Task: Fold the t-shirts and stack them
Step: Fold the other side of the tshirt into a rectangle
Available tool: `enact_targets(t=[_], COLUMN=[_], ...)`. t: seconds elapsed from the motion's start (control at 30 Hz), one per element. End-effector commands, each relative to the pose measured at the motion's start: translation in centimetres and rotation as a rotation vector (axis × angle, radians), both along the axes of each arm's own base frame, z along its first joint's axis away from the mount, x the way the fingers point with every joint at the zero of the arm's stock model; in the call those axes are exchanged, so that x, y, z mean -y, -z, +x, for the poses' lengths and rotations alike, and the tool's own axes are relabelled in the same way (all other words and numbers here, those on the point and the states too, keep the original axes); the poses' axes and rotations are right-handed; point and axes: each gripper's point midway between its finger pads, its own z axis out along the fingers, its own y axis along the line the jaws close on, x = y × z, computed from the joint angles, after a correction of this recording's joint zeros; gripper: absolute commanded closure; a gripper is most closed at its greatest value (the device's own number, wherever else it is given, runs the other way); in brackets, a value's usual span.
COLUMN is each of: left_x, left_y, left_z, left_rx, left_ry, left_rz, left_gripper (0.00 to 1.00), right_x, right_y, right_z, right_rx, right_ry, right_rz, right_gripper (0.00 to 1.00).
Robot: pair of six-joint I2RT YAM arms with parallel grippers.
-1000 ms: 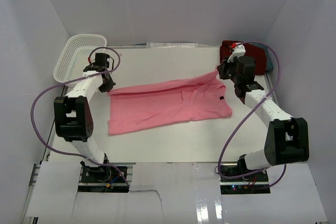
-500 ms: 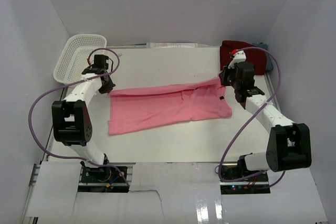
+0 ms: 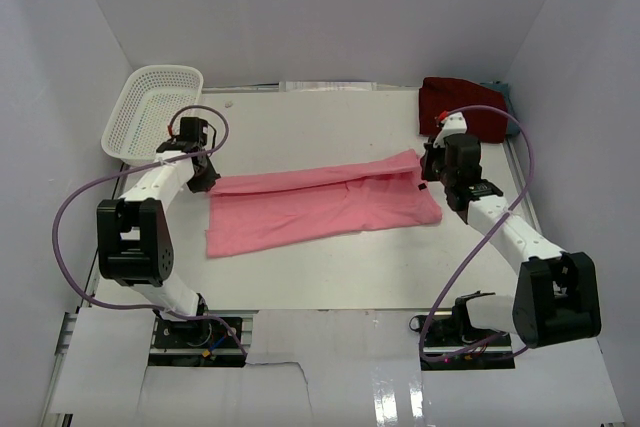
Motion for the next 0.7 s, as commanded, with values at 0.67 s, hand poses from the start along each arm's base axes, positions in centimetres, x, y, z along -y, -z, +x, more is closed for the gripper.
enact_targets(t=[0.67], left_x=[1.3], left_y=[2.7], left_z=[-4.1], left_rx=[-0.106], left_ry=[0.091], left_rz=[-0.034], left_gripper=[0.94], right_x=[0.9], right_y=[8.0], right_z=[-6.2], right_rx=[-0.258], right_ry=[0.033], right_rz=[-0.093], right_gripper=[0.75])
